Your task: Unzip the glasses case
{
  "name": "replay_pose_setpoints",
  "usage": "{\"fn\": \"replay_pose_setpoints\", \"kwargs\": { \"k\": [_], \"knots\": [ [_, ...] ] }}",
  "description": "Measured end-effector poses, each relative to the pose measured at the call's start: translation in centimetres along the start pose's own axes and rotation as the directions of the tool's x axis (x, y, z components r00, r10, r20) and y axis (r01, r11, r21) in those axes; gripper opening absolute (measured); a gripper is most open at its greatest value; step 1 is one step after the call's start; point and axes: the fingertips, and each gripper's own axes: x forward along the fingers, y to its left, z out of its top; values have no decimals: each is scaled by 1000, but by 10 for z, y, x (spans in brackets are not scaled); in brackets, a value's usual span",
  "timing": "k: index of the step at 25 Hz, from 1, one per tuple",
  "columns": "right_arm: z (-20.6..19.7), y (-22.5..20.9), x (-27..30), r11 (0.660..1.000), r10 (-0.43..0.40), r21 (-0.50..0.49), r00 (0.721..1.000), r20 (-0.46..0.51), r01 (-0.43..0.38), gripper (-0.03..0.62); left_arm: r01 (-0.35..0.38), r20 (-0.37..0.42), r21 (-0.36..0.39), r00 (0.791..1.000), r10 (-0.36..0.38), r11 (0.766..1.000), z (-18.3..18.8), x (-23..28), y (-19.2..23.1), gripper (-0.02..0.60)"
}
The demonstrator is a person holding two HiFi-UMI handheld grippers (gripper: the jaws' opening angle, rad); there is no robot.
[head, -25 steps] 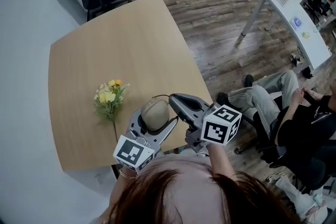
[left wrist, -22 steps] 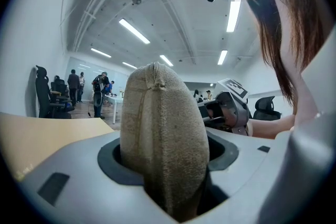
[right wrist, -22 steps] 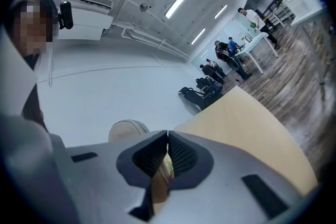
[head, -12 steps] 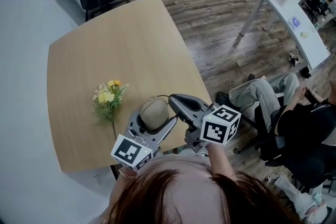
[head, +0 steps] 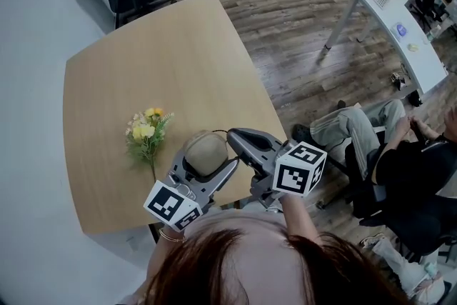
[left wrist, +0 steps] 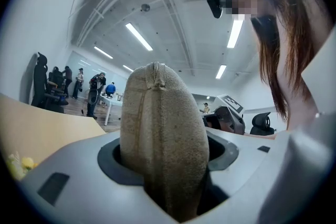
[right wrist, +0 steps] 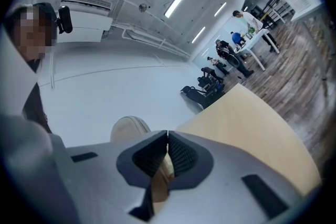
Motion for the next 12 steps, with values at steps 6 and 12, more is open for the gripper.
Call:
{"fn": "replay_pose_setpoints", "kwargs": {
  "k": [6,12],
  "knots": [
    [0,-1,-3,1000,-2,-1,1000,-2,2,18,6,35,-31,999,-5,999,5,2,-1,298],
    [-1,-3,-3,1000,-8,1,1000,-2,8,18,4,59,-56,998,-1,998,9,2,1,299]
  ]
}}
